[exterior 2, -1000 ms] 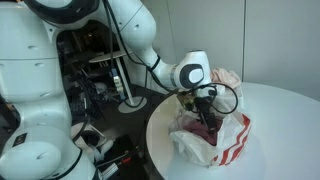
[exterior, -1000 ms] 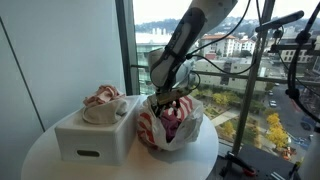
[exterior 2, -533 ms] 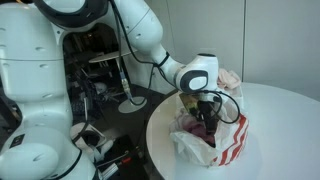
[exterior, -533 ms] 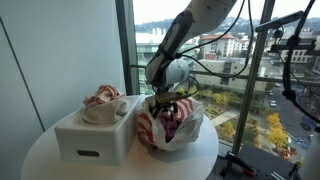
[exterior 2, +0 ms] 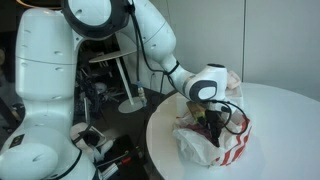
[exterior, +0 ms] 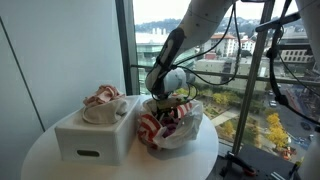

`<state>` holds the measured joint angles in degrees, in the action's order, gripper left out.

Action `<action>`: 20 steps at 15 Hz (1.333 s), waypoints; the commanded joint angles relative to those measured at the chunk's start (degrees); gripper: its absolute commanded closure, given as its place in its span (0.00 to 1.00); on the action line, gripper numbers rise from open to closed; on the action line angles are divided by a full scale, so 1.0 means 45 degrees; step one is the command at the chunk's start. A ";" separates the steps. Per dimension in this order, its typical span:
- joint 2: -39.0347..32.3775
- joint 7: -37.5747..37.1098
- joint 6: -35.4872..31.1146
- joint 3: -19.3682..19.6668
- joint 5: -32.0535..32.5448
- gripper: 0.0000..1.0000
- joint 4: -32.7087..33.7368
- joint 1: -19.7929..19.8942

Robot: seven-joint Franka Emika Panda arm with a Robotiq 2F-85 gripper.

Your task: Remove the towel and shirts from the plastic bag and place them on top of the white container.

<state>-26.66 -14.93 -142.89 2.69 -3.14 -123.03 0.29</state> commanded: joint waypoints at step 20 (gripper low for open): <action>0.3232 -0.6585 0.9482 0.1171 0.3590 0.90 0.1307 -0.0974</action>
<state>-15.33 -37.51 -109.11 7.56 9.05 -118.40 -3.05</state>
